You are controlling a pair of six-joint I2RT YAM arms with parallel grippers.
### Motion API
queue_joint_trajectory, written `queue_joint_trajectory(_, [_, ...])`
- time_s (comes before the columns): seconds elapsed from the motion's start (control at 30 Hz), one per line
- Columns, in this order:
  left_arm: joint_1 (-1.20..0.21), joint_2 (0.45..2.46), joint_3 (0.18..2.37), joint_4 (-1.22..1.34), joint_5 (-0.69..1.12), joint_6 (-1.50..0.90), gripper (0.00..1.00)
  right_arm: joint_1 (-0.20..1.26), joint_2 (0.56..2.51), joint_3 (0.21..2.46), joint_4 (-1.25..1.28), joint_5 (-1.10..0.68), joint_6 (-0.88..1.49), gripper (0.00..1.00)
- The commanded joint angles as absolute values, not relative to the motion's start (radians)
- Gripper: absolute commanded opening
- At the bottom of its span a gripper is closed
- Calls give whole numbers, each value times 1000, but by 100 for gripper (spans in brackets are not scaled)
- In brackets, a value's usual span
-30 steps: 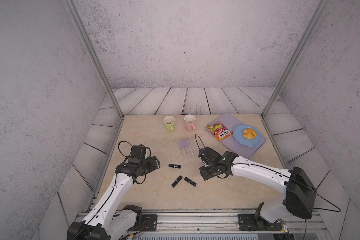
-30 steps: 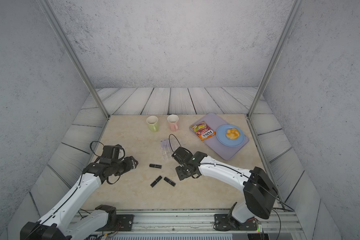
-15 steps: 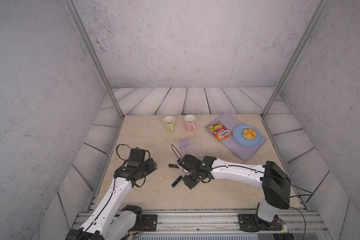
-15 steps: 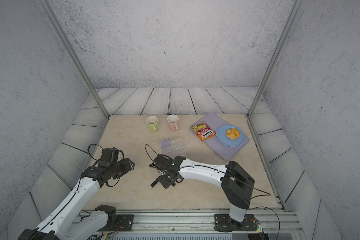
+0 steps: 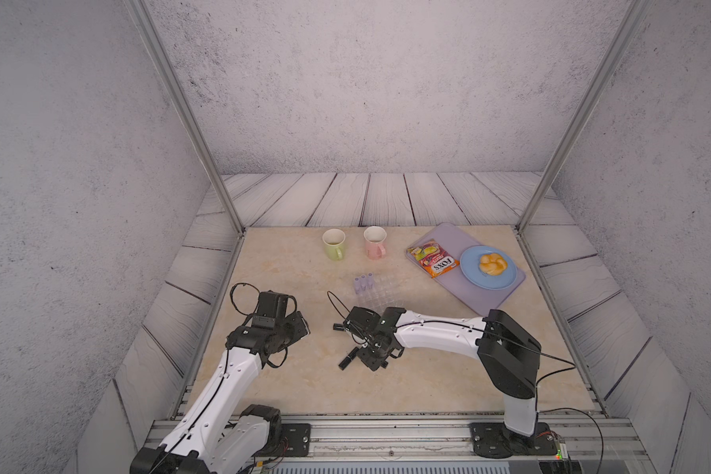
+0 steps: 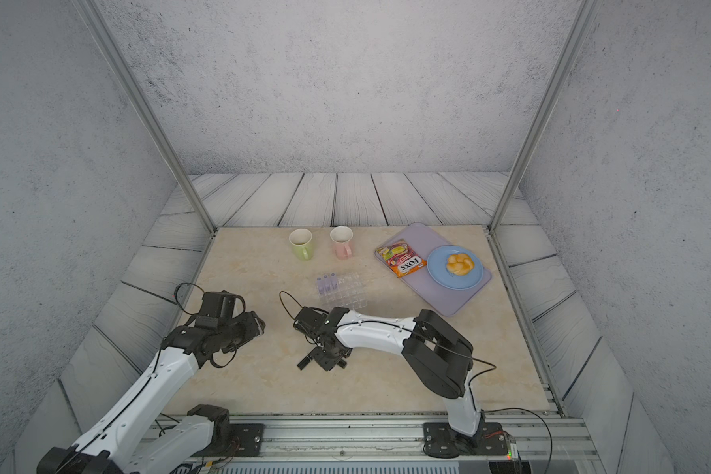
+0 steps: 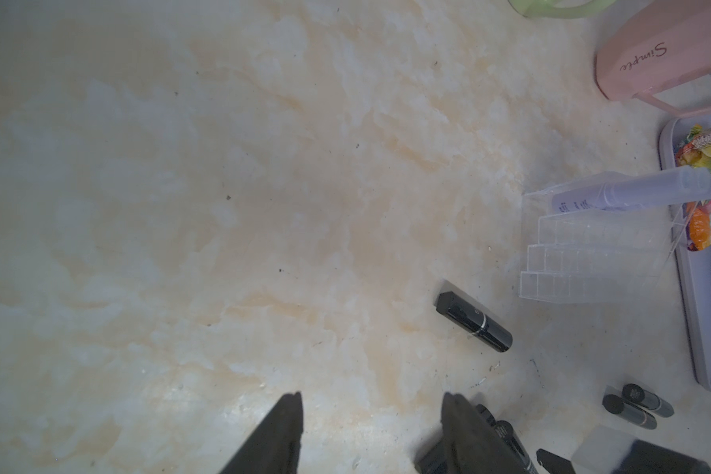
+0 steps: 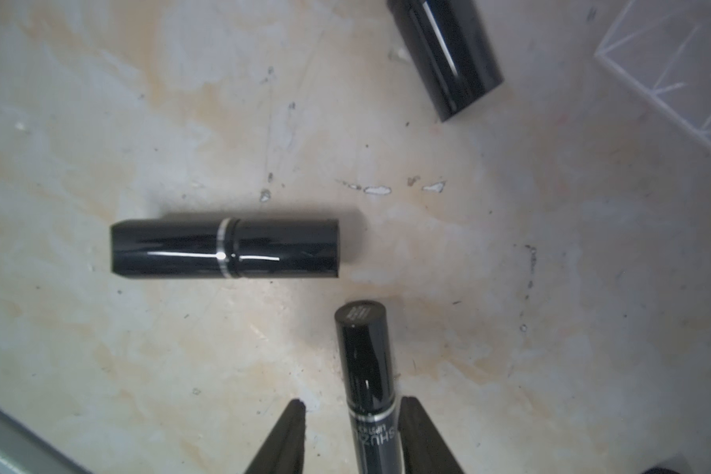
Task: Arrange the lipsticks in the organizer
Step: Pick up the lipstick at the center of the board.
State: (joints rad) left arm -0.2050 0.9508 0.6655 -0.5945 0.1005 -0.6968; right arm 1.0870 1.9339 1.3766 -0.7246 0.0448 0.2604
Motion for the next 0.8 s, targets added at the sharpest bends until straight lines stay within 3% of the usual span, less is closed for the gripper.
queue_joint_trajectory(0.0, [-202, 952, 671, -592, 102, -692, 60, 1071, 1968, 1402, -748, 54, 243, 40])
queue_joint_trajectory(0.23, [-199, 953, 668, -591, 103, -690, 60, 1062, 2029, 1413, -743, 28, 231, 37])
queue_joint_trajectory(0.43, [-198, 955, 671, -592, 107, -687, 60, 1058, 1999, 1373, -713, 69, 239, 21])
queue_joint_trajectory(0.6, [-196, 955, 694, -588, 141, -655, 60, 1058, 1750, 1199, -532, 128, 210, 14])
queue_joint_trajectory(0.77, [-205, 974, 722, -512, 313, -589, 61, 1060, 1385, 874, -64, 50, 70, 14])
